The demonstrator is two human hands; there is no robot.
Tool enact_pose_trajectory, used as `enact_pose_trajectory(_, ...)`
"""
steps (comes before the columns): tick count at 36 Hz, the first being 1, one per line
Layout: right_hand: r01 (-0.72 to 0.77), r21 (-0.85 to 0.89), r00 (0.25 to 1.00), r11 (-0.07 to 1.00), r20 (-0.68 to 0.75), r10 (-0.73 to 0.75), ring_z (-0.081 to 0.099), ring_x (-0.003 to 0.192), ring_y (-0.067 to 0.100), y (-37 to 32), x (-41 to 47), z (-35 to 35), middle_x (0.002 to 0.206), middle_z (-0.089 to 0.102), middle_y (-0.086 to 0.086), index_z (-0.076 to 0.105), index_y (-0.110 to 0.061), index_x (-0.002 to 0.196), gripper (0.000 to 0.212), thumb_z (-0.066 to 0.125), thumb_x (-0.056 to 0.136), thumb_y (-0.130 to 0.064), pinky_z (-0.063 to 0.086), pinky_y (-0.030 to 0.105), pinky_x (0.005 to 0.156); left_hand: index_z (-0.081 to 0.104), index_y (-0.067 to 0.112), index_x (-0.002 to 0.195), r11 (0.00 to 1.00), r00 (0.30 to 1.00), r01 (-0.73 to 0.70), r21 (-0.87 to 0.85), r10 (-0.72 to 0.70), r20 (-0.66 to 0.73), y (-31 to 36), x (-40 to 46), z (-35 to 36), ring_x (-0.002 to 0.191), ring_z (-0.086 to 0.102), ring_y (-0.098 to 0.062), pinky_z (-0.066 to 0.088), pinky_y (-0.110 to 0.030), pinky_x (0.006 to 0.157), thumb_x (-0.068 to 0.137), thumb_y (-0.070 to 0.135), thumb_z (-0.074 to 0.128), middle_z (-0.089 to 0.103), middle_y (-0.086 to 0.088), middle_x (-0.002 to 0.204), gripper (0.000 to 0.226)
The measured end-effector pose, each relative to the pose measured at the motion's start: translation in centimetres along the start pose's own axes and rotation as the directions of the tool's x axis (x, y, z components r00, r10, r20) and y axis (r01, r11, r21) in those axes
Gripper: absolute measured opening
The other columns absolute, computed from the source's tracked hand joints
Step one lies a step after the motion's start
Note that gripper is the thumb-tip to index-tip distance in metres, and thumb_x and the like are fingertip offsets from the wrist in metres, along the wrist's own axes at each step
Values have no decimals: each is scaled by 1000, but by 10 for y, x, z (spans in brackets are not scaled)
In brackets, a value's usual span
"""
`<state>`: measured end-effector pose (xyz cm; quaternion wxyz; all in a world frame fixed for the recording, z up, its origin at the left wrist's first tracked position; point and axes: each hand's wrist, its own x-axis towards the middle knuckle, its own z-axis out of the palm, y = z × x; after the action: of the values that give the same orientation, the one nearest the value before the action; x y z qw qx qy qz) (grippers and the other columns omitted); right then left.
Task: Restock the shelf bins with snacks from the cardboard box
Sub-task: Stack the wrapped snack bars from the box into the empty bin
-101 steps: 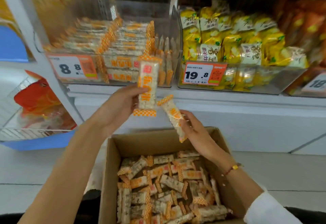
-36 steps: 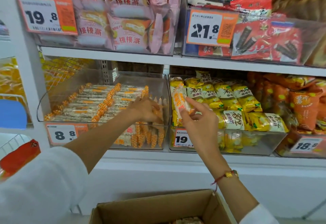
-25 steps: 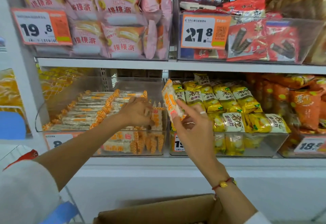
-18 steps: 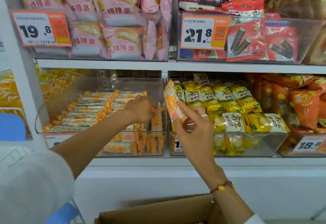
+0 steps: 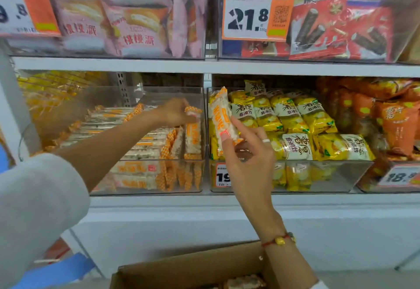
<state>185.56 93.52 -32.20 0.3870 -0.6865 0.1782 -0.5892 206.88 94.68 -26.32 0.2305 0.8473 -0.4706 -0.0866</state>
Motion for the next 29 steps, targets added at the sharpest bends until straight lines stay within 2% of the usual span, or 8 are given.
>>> enact_pose_trajectory(3,13,0,1000,1000,13,-13,55,63,11,-4,-4,6,92,50,-8,66,-19,122,34,65,88,-14,53,24,57,55,12,105,981,998,60,-183,-61,2,-1,-10,-5,64,62,-13,44,-20,53,79,32,77,63,-3,81,40)
enact_pose_trajectory(8,78,-35,994,996,84,-74,54,62,11,-8,-15,16,89,47,-10,64,-22,123,35,61,88,-24,51,24,55,68,12,96,970,985,35,240,7,-173,-4,-19,-6,91,61,-24,48,-34,78,72,42,78,68,-6,99,40)
enact_pose_trajectory(13,192,-180,976,965,138,-168,52,61,8,-7,-18,20,87,45,-9,63,-19,125,37,61,89,-24,50,24,53,73,22,94,901,977,74,427,21,-213,0,-21,0,86,60,-22,46,-30,71,73,55,71,68,0,97,39)
enact_pose_trajectory(17,260,-400,957,879,231,-178,56,58,12,-6,-8,21,91,54,-3,65,-21,124,38,59,87,-30,53,37,51,65,25,85,957,986,56,285,-8,-165,-10,-20,2,79,55,-18,46,-29,70,71,55,74,57,7,77,35)
enact_pose_trajectory(21,372,-586,919,720,340,-198,58,55,20,-9,5,27,87,61,1,69,-23,116,34,61,85,-35,46,28,43,62,29,87,998,991,5,-67,-14,-134,-24,-26,9,82,63,-19,51,-33,72,73,47,76,64,4,79,27)
enact_pose_trajectory(23,433,-659,898,615,375,-230,58,51,20,-11,10,34,80,61,1,73,-22,104,24,70,82,-33,33,19,40,65,27,84,997,984,-8,-74,-5,-179,-31,-29,15,78,61,-19,49,-32,70,85,47,65,65,1,80,20)
enact_pose_trajectory(26,449,-747,893,490,382,-237,52,43,21,-12,15,45,62,57,1,71,-19,71,11,80,72,-26,15,15,42,66,14,75,989,978,-53,-136,24,-207,-39,-31,24,64,54,-20,39,-29,59,98,36,49,62,-8,70,36)
enact_pose_trajectory(29,429,-783,904,451,369,-219,49,41,23,-8,14,52,51,54,2,65,-18,57,18,83,63,-18,35,23,52,69,11,83,986,982,-51,-156,21,-188,-42,-30,26,75,58,-23,43,-32,66,99,29,48,59,-3,74,32)
